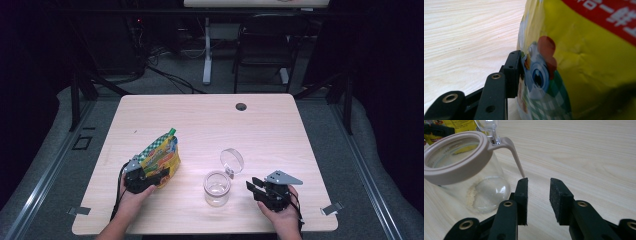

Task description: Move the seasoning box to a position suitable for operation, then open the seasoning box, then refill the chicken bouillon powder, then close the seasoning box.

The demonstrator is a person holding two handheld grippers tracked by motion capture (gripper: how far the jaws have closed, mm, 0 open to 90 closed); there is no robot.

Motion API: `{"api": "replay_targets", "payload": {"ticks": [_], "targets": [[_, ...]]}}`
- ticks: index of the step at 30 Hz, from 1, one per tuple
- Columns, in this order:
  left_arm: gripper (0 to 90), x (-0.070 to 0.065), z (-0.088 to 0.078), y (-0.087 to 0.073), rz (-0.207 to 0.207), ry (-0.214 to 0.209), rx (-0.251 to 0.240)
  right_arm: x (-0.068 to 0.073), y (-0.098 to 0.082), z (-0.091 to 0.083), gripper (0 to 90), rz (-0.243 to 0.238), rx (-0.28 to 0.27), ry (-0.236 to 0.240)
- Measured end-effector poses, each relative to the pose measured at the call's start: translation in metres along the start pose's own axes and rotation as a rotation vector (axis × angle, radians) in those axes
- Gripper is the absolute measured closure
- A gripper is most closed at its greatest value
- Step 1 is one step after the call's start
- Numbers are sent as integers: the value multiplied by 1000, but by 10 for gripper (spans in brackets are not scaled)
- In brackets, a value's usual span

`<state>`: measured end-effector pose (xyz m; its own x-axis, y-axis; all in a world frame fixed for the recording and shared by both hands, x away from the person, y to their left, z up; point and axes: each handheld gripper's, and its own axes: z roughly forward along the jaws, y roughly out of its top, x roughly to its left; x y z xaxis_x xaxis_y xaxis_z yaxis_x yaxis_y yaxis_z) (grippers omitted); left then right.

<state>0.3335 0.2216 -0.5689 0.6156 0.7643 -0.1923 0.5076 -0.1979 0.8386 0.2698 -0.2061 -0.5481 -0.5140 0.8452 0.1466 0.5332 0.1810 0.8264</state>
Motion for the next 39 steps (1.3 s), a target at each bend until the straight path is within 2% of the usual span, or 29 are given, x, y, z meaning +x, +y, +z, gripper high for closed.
{"api": "replay_targets", "payload": {"ticks": [9, 13, 15, 23, 26, 28, 30, 35, 39], "targets": [[592, -2, -17, 6, 32, 13, -25, 5, 4, 8, 686, -36, 12, 24], [593, -4, -20, 8, 43, 11, -34, 4, 5, 6, 686, -26, 1, 25], [593, -6, -21, 10, 51, 10, -20, 3, 4, 5, 686, -21, -1, 19], [594, -12, -26, 13, 67, -2, -42, 2, 4, 5, 686, -20, 1, 19], [594, -13, -29, 16, 74, -13, -45, 2, 4, 6, 685, -8, -14, 21], [594, -14, -30, 16, 77, -12, -53, 1, 3, 6, 685, -10, 4, 16], [595, -15, -30, 18, 81, -10, -60, 2, 3, 5, 685, -11, -2, 13], [595, -18, -32, 19, 111, 1, -52, 2, 2, 3, 684, -4, -4, 14], [595, -22, -34, 19, 152, 15, -45, 3, 4, 5, 678, -6, -6, 19]]}}
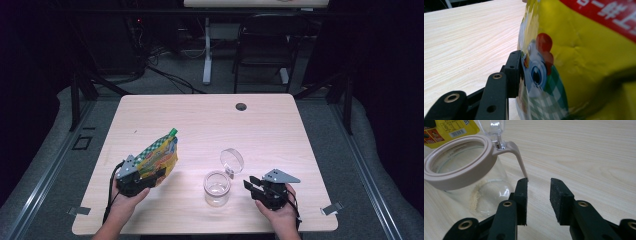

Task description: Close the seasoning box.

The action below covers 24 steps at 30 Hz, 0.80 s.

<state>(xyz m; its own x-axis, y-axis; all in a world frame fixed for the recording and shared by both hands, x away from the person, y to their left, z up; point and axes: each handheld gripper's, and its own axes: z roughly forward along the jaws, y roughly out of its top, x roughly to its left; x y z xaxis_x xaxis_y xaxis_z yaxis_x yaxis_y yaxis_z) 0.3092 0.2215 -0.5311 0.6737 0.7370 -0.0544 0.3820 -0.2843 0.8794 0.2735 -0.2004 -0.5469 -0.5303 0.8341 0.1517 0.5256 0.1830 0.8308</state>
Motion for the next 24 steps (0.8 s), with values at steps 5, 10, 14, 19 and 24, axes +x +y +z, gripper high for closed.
{"api": "replay_targets", "payload": {"ticks": [5, 10, 14, 19, 24], "targets": [[596, -4, -2, 1, 28, 22, 10, 2, 1, 3, 677, -7, 8, 5], [596, -10, -5, 2, 74, 69, 28, 4, 2, 2, 674, -9, -2, 8], [596, -16, -8, 5, 116, 108, 23, 4, 1, -2, 671, -25, -3, 8], [596, -21, -10, 7, 162, 137, 29, 3, 1, -6, 669, -19, -17, 8], [596, -26, -10, 7, 219, 163, 49, 2, 3, -6, 668, -11, -25, 8]]}}
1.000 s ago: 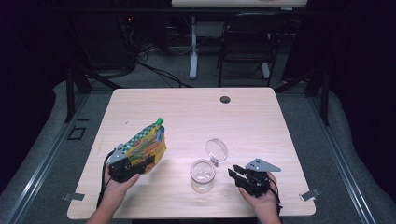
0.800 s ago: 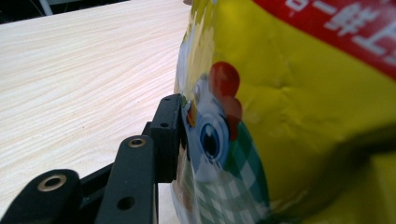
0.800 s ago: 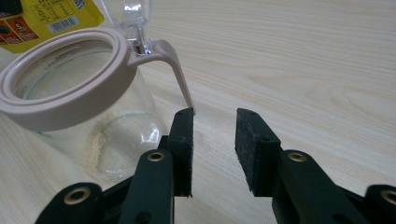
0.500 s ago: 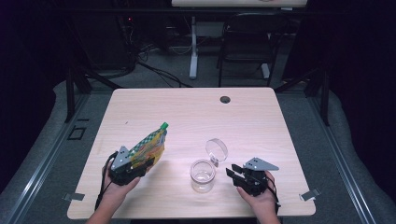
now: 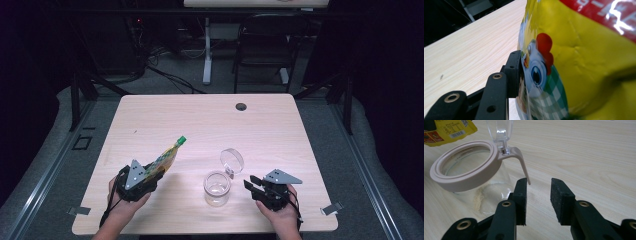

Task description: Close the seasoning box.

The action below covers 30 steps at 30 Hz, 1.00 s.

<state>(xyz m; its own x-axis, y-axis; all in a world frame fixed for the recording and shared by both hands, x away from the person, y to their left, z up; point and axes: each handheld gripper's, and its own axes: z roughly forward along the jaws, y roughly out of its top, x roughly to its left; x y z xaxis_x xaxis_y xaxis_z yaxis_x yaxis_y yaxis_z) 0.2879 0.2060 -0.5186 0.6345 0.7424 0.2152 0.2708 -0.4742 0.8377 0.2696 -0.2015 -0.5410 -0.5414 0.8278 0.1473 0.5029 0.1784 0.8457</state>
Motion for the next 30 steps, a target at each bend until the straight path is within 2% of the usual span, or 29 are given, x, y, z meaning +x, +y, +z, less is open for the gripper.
{"api": "replay_targets", "payload": {"ticks": [8, 10, 12, 22, 25, 28, 30], "targets": [[596, -12, -4, 2, 100, 38, 28, 1, 1, 4, 661, -6, 13, 5], [596, -15, -4, 3, 129, 61, 29, 1, 1, 5, 659, -7, 10, 7], [596, -17, -4, 3, 142, 68, 35, 1, 2, 7, 653, -11, 12, 8], [596, -19, -8, 0, 167, 92, 50, 7, 6, 9, 624, -43, 11, 21], [596, -19, -10, 1, 168, 97, 48, 9, 6, 9, 572, -51, 18, 28], [596, -21, -10, 3, 178, 98, 46, 11, 5, 9, 555, -51, 41, 32], [596, -23, -10, 4, 190, 98, 48, 11, 4, 9, 536, -60, 38, 30]]}}
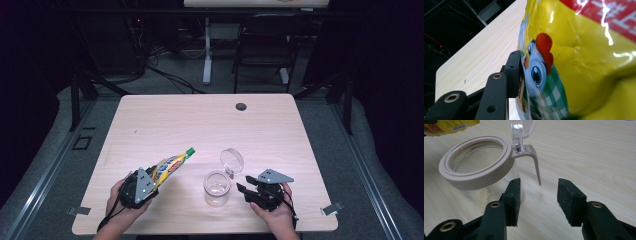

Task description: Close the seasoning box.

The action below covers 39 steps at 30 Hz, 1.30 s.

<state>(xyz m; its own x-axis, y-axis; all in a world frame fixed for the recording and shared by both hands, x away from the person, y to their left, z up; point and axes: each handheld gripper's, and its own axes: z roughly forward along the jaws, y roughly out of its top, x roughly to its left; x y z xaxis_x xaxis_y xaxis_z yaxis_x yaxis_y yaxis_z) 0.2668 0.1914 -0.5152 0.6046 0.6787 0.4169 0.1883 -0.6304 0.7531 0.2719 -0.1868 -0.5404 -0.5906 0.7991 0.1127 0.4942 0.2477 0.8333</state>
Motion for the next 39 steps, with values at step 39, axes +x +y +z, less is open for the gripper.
{"api": "replay_targets", "payload": {"ticks": [39], "targets": [[596, -28, 5, 12, 217, 45, 35, 23, 13, -42, 722, -138, -151, -78]]}}
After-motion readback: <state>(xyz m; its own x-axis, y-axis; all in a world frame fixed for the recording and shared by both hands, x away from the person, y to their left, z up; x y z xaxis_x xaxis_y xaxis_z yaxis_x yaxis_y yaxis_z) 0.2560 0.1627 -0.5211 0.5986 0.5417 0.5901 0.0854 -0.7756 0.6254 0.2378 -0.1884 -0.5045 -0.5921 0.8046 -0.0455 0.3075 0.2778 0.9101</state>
